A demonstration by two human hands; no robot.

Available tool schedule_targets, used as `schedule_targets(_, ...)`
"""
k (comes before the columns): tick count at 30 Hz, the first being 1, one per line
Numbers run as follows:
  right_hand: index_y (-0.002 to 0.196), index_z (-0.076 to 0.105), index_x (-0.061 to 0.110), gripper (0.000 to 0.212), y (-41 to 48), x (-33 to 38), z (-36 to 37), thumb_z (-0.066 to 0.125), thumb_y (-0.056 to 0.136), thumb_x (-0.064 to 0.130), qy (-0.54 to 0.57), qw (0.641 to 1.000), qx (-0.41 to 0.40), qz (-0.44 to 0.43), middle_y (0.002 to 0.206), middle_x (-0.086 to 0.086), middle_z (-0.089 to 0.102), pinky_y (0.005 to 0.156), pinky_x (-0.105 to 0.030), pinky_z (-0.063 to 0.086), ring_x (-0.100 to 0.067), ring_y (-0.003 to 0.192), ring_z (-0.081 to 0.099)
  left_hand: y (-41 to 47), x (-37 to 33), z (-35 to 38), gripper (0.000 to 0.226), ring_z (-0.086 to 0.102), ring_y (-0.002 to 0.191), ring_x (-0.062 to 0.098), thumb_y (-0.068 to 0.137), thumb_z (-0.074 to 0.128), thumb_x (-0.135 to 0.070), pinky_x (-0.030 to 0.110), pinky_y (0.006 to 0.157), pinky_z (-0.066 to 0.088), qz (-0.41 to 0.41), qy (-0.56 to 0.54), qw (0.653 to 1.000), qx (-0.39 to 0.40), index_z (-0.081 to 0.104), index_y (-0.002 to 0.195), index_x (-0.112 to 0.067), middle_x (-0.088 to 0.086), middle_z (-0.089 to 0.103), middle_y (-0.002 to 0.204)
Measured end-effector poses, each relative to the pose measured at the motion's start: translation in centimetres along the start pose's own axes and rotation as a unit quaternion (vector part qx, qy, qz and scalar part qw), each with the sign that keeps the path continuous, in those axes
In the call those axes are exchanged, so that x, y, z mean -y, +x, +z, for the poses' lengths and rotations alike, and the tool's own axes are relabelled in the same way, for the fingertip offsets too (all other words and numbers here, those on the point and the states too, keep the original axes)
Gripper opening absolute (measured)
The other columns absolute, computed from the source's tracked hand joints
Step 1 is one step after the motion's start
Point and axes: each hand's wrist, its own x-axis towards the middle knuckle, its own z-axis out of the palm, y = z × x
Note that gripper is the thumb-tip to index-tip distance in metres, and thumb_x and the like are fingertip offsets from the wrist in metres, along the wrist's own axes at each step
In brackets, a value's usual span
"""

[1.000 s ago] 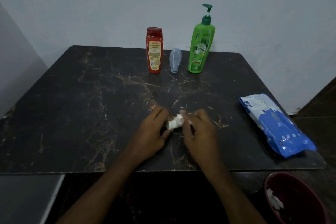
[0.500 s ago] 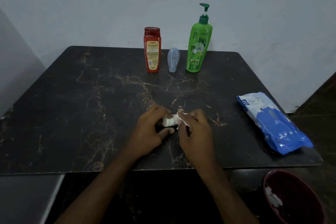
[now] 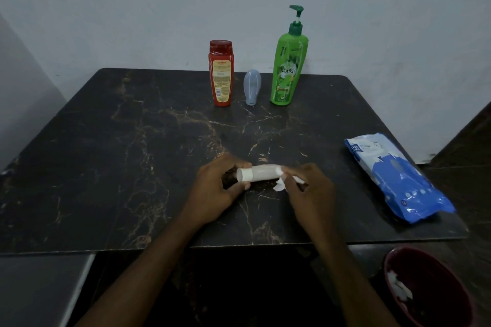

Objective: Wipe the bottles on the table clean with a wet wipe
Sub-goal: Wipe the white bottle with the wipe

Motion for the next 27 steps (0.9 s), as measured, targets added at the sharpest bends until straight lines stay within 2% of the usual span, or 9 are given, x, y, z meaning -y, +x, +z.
schedule_targets(2, 0.097, 0.071, 0.026, 0.01, 0.4, -0.5, -0.3, 0.071, 0.088, 0.023, 0.011, 1.0, 0.01, 0.016, 0.092, 0.008, 0.064, 0.071, -0.013, 0.048, -0.001, 0.082, 0.061, 0.0, 0.1, 0.1, 0.038, 0.067, 0.106, 0.01, 0.077, 0.085, -0.012, 0.042, 0.092, 0.056, 0.003, -0.003, 1.0, 0.01, 0.07, 0.11, -0.025, -0.011, 0.07, 0.112)
schedule_targets(4, 0.102, 0.072, 0.023, 0.013, 0.3, -0.3, 0.1, 0.071, 0.089, 0.02, 0.003, 1.0, 0.02, 0.015, 0.095, 0.008, 0.063, 0.07, -0.008, 0.045, -0.003, 0.084, 0.061, 0.0, 0.1, 0.2, 0.038, 0.067, 0.106, 0.01, 0.077, 0.085, -0.011, 0.042, 0.091, 0.056, 0.001, 0.004, 1.0, 0.017, 0.069, 0.109, -0.024, -0.01, 0.07, 0.112)
schedule_targets(7, 0.102, 0.075, 0.017, 0.015, -0.4, 0.3, 1.1, 0.07, 0.088, 0.014, -0.025, 0.999, 0.006, -0.037, 0.093, 0.006, 0.058, 0.072, -0.004, 0.038, -0.004, 0.084, 0.057, 0.0, 0.0, 0.2, 0.04, 0.067, 0.101, 0.008, 0.076, 0.085, -0.007, 0.036, 0.088, 0.055, -0.008, 0.015, 1.0, 0.007, 0.068, 0.107, -0.025, -0.01, 0.07, 0.109)
schedule_targets(11, 0.1, 0.074, 0.007, 0.014, -1.8, 1.7, 2.5, 0.069, 0.087, 0.007, -0.011, 0.996, 0.0, -0.084, 0.093, 0.003, 0.057, 0.074, 0.002, 0.035, 0.005, 0.079, 0.052, -0.1, -0.2, 0.3, 0.038, 0.067, 0.097, 0.008, 0.074, 0.086, -0.009, 0.029, 0.086, 0.054, -0.004, 0.02, 1.0, 0.002, 0.069, 0.104, -0.024, -0.011, 0.071, 0.106)
schedule_targets(16, 0.107, 0.073, 0.009, 0.019, -2.7, 2.9, 3.8, 0.064, 0.091, 0.01, -0.011, 0.994, 0.026, -0.107, 0.099, 0.002, 0.058, 0.077, 0.002, 0.037, 0.0, 0.085, 0.051, 0.0, -0.4, 0.4, 0.031, 0.069, 0.095, 0.006, 0.078, 0.086, -0.013, 0.021, 0.084, 0.054, -0.007, 0.009, 1.0, 0.0, 0.071, 0.104, -0.021, -0.013, 0.072, 0.101)
schedule_targets(21, 0.099, 0.075, 0.018, 0.014, -1.2, 1.1, 2.2, 0.066, 0.089, 0.014, -0.034, 0.996, 0.033, -0.073, 0.1, 0.007, 0.061, 0.077, -0.004, 0.037, -0.002, 0.087, 0.058, 0.0, 0.0, 0.6, 0.046, 0.065, 0.098, 0.001, 0.073, 0.09, -0.02, 0.008, 0.087, 0.047, -0.019, 0.051, 0.998, 0.001, 0.072, 0.116, -0.022, -0.012, 0.071, 0.108)
schedule_targets(24, 0.093, 0.072, 0.029, 0.011, 0.7, -0.2, 0.4, 0.068, 0.09, 0.019, -0.02, 0.999, 0.049, -0.009, 0.098, 0.011, 0.061, 0.074, -0.009, 0.041, 0.001, 0.086, 0.058, 0.2, 0.1, 0.6, 0.045, 0.064, 0.097, 0.002, 0.074, 0.09, -0.024, 0.016, 0.086, 0.05, 0.001, 0.069, 0.998, 0.01, 0.073, 0.116, -0.02, -0.01, 0.07, 0.107)
schedule_targets(27, 0.096, 0.07, 0.026, 0.009, 1.6, -0.8, -0.4, 0.068, 0.09, 0.02, 0.0, 0.999, 0.046, 0.027, 0.099, 0.01, 0.063, 0.073, -0.009, 0.042, 0.001, 0.088, 0.059, 0.2, 0.2, 0.5, 0.043, 0.064, 0.098, 0.003, 0.074, 0.089, -0.024, 0.022, 0.087, 0.053, 0.01, 0.058, 0.998, 0.014, 0.074, 0.115, -0.019, -0.01, 0.07, 0.106)
